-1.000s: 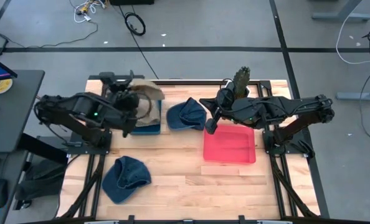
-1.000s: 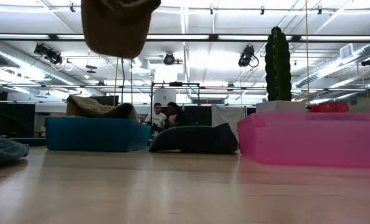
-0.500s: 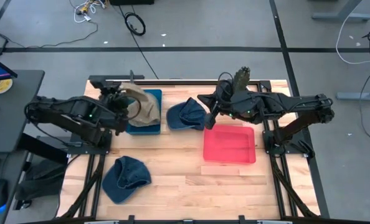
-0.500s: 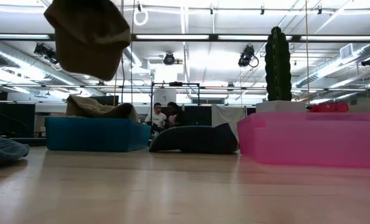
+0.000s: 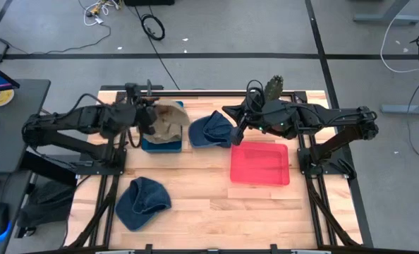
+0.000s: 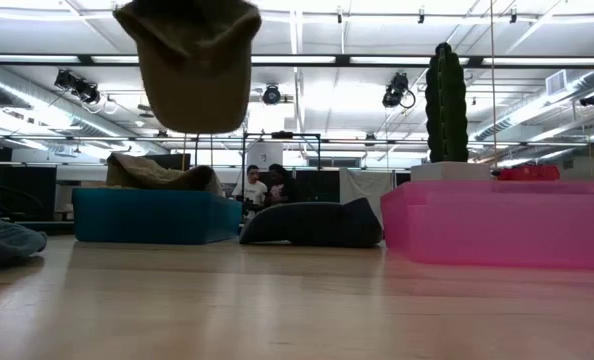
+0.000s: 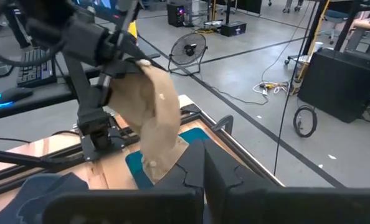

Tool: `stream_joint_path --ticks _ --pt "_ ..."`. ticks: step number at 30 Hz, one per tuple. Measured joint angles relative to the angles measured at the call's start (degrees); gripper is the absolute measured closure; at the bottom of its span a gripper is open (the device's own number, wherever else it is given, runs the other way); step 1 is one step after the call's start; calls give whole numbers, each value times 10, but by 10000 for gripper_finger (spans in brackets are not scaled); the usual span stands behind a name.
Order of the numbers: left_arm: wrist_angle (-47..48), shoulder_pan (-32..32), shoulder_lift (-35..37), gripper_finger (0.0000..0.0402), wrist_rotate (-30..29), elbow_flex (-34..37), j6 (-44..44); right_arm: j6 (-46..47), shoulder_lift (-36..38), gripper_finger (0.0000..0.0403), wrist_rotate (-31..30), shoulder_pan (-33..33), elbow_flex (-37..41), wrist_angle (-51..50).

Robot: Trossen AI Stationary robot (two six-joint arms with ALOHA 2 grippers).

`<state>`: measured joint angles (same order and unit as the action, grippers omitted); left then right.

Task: Pick & Place hat
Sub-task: Put the brown cap into the blue bin

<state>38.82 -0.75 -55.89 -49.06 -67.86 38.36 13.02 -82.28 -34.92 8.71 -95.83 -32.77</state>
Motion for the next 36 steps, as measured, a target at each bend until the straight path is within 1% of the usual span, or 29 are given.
stream_joint_path --ticks 3,6,8,12,16,21,24,31,36 --pt "-33 52 4 398 56 8 40 0 0 403 0 0 0 0" --pt "-50 104 5 398 124 9 84 0 0 403 0 0 0 0" --pt "-52 139 2 398 158 9 103 0 0 403 0 0 0 0" --pt "-52 206 -3 398 227 9 108 3 0 403 -1 0 0 0" --pt "-51 258 -7 398 302 9 119 14 0 403 -1 0 0 0" --pt "-49 307 -29 398 355 8 138 15 0 403 -1 0 0 0" --pt "-48 332 -43 398 403 8 140 16 0 403 -1 0 0 0" --pt "-38 376 -77 398 409 8 138 26 0 403 -2 0 0 0" --pt "-29 395 -91 398 433 8 138 26 0 403 -2 0 0 0"
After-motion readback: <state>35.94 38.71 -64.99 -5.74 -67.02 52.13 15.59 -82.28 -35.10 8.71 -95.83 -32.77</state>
